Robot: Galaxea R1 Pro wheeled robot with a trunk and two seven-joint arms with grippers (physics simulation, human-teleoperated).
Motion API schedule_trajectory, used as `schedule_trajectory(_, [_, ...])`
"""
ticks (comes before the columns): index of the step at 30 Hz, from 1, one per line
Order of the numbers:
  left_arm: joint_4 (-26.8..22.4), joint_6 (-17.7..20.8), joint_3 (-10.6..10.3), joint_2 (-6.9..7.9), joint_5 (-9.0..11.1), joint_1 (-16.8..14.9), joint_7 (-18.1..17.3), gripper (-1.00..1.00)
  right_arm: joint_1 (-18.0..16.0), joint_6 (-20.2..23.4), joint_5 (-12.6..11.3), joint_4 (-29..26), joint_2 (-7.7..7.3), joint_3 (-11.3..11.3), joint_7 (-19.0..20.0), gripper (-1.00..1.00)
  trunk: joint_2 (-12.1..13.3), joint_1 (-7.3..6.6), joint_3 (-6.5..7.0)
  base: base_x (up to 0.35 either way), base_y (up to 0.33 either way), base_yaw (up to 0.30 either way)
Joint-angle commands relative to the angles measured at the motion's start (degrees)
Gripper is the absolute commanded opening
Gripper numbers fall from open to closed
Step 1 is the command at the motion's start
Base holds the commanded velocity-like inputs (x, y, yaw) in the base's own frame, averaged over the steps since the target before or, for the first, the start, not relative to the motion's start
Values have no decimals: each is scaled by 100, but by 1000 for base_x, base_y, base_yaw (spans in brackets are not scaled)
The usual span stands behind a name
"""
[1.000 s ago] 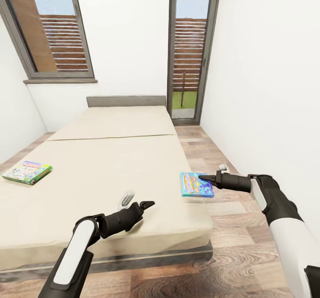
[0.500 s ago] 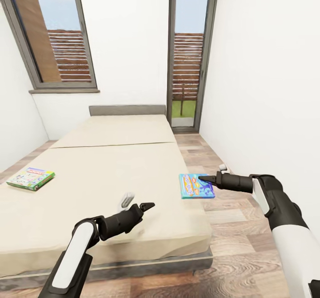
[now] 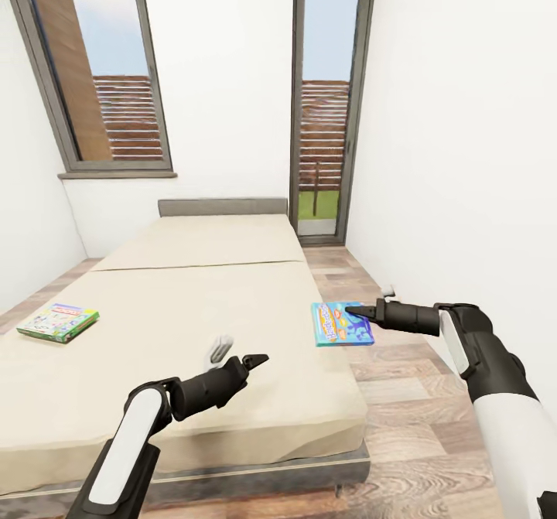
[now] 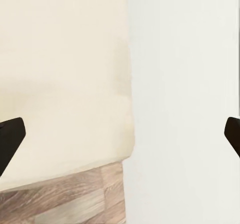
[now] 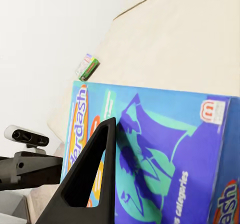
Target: Put all the toys in the child's room - the three board games (two on the bed and one on the table), the two jigsaw puzzles on the table, and the tennis ball on the table - inside the toy box on the table in the child's room.
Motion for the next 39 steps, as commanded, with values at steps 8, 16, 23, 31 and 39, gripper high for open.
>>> schedule_trajectory(8, [1, -25, 76, 220, 55, 122, -16, 100, -2, 34, -2, 8, 49, 9, -26, -100, 319, -177, 138, 0, 0, 36])
schedule_trajectory(16, [3, -40, 192, 335, 51, 203, -164, 100, -2, 34, 6, 20, 77, 17, -38, -100, 640, -352, 282, 0, 0, 223])
schedule_trajectory(23, [3, -42, 207, 350, 51, 216, -185, 100, -2, 34, 11, 22, 81, 18, -41, -100, 921, -506, 408, 0, 0, 271])
schedule_trajectory(31, [3, -48, 196, 350, 49, 221, -189, 100, -2, 34, 15, 23, 82, 18, -42, -100, 1241, -682, 551, 0, 0, 285])
schedule_trajectory(39, [3, -50, 163, 339, 44, 236, -189, 100, -2, 34, 37, 20, 88, 18, -121, -100, 1562, -858, 695, 0, 0, 287])
